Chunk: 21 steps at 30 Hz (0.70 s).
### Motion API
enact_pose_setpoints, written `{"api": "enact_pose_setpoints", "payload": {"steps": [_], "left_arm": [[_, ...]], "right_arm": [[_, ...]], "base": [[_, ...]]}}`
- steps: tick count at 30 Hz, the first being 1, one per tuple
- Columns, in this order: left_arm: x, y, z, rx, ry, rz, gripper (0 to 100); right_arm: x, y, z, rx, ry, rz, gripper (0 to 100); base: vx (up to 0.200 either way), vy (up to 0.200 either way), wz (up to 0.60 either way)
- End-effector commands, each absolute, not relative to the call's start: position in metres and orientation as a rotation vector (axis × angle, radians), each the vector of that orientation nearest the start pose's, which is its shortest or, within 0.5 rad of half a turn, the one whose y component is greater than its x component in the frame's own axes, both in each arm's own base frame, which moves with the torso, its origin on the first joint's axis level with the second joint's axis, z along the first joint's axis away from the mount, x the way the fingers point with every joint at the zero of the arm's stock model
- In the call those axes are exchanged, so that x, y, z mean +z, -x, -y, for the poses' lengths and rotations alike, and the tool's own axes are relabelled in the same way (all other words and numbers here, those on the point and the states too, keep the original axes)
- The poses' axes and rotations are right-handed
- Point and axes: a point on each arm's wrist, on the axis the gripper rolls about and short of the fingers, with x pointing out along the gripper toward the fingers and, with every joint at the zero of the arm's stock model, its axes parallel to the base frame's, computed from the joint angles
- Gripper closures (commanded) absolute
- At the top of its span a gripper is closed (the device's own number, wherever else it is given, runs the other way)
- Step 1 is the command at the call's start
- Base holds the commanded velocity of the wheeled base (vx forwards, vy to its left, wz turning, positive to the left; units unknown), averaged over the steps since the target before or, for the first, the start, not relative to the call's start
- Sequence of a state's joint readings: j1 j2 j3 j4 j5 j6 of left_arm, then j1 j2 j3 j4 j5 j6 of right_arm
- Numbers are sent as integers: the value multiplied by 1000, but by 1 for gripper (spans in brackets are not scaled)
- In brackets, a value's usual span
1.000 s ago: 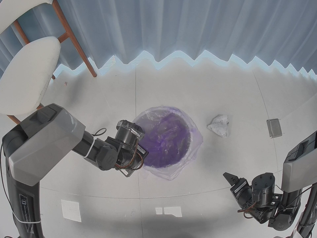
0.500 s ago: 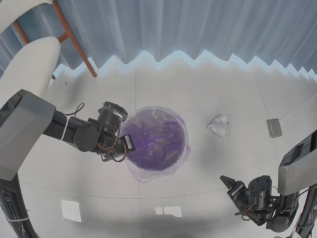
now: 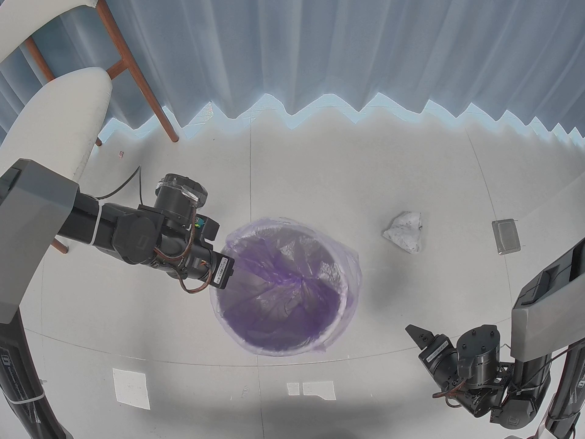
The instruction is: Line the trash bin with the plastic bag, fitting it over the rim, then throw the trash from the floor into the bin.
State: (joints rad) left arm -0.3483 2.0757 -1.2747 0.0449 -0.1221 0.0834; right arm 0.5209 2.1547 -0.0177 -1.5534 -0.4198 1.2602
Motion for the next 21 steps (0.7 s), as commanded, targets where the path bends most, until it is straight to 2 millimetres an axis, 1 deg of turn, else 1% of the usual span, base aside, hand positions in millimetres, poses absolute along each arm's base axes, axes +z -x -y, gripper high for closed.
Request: {"api": "enact_pose_setpoints", "payload": {"steps": [1,2,3,4,6,8,13,16,19,20,21], "left_arm": [[113,-373,111,-656,-304,-765,100],[108,-379,103,-707,-403,-732,100],[108,-379,101,-712,-420,-725,100],[107,-383,93,-743,-515,-698,100],[107,-384,85,-771,-593,-695,100],[108,-383,81,-797,-645,-701,100],[111,-385,80,-799,-668,-688,100],[107,-390,80,-799,-669,-692,100],[108,-391,79,-793,-671,-692,100],[108,-391,79,-792,-672,-693,0],[108,-391,79,-788,-669,-689,0]], "right_arm": [[6,-192,-99,-244,-959,-503,0],[6,-192,-99,-244,-960,-501,0],[6,-192,-99,-244,-960,-501,0],[6,-192,-99,-244,-959,-503,0],[6,-191,-99,-247,-959,-502,0],[6,-191,-99,-248,-959,-501,0],[6,-191,-100,-246,-958,-502,0],[5,-190,-103,-233,-951,-512,0],[3,-188,-106,-237,-937,-508,0],[3,-187,-107,-239,-937,-509,0],[2,-187,-108,-238,-934,-511,0]], "base": [[0,0,0],[0,0,0],[0,0,0],[0,0,0],[0,0,0],[0,0,0],[0,0,0],[0,0,0],[0,0,0],[0,0,0],[0,0,0]]}}
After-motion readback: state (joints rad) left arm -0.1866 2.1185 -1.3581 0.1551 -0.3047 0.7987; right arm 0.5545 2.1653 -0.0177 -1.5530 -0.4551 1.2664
